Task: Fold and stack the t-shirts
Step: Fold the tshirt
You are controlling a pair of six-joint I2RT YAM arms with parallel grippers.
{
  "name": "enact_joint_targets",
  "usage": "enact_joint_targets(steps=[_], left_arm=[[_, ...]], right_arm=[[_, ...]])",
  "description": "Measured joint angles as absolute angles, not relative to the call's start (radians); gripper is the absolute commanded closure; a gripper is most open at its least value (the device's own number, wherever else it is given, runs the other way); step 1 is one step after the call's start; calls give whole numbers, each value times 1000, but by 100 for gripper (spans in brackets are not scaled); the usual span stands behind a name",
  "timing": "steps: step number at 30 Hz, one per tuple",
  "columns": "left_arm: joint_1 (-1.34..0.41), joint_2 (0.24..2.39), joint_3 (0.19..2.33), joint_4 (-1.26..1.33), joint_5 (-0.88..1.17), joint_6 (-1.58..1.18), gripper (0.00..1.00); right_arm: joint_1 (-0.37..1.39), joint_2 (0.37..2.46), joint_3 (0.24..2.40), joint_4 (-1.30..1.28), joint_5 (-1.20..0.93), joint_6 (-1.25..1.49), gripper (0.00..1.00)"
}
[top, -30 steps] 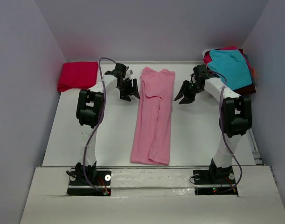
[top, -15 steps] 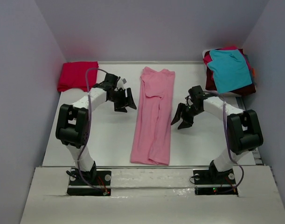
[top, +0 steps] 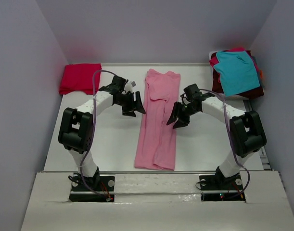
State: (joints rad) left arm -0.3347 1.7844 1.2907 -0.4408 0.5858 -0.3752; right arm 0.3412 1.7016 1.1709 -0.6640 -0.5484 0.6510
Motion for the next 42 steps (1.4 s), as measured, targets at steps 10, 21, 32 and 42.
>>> enact_joint_targets(steps=[10, 21, 32, 42], left_arm=[[-368, 1640, 1046, -474, 561, -395, 25], [-378, 1851, 1461, -520, 477, -364, 26], [-360, 2333, 2022, -616, 370, -336, 26], [-343, 2560, 2402, -614, 376, -353, 26]], right_arm=[[411, 1567, 950, -668, -556, 688, 48], [393, 1726, 1311, -718, -410, 685, 47], [219, 2096, 1691, -701, -363, 697, 48], [214, 2391, 2084, -714, -330, 694, 48]])
